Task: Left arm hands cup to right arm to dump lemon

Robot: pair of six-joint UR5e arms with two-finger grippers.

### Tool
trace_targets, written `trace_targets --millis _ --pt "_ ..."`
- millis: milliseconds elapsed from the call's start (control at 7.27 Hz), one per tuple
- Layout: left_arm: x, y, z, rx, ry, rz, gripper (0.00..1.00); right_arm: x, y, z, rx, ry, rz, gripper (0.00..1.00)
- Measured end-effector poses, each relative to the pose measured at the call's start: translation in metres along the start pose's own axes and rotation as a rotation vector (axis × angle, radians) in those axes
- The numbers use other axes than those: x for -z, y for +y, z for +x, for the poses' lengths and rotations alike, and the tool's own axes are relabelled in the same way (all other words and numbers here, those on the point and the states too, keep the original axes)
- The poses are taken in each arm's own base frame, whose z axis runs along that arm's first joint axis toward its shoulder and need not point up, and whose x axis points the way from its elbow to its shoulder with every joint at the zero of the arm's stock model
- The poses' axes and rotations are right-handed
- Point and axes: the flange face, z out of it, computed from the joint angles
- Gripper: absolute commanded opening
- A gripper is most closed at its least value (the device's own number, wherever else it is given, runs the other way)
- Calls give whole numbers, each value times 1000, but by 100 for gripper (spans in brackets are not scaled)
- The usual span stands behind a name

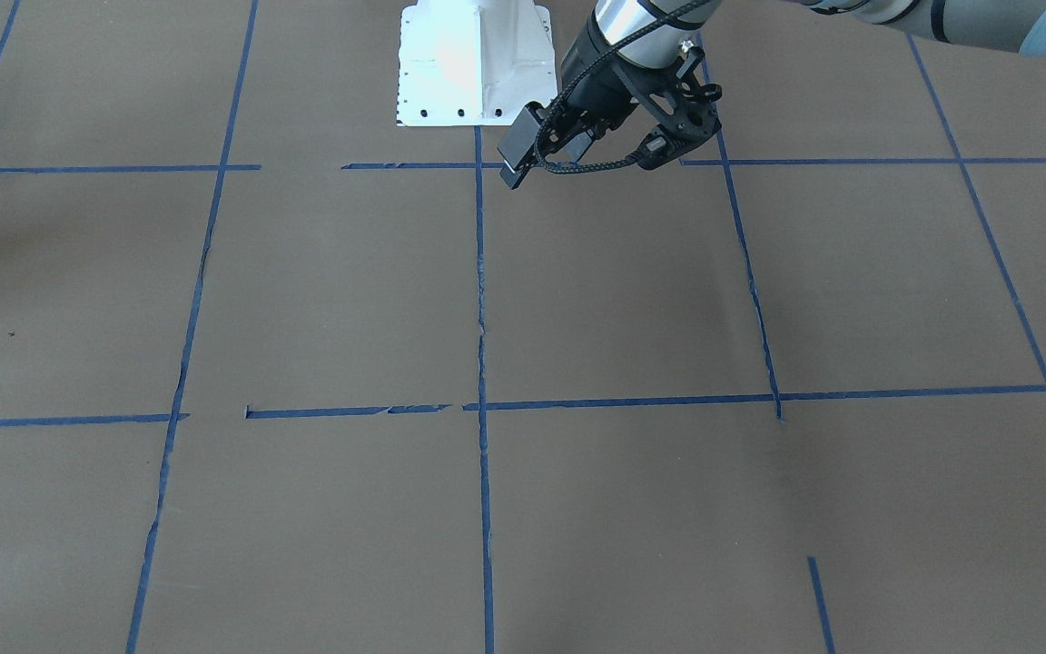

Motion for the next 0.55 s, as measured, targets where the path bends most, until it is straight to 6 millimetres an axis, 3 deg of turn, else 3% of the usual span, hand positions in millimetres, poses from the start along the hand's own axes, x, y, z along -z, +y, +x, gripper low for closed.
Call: trace_targets --millis 275,550 --pt "0 0 0 1 0 0 100 -30 28 6 113 61 -3 34" --pt "1 -1 0 1 1 1 100 -74 67 14 235 124 23 34"
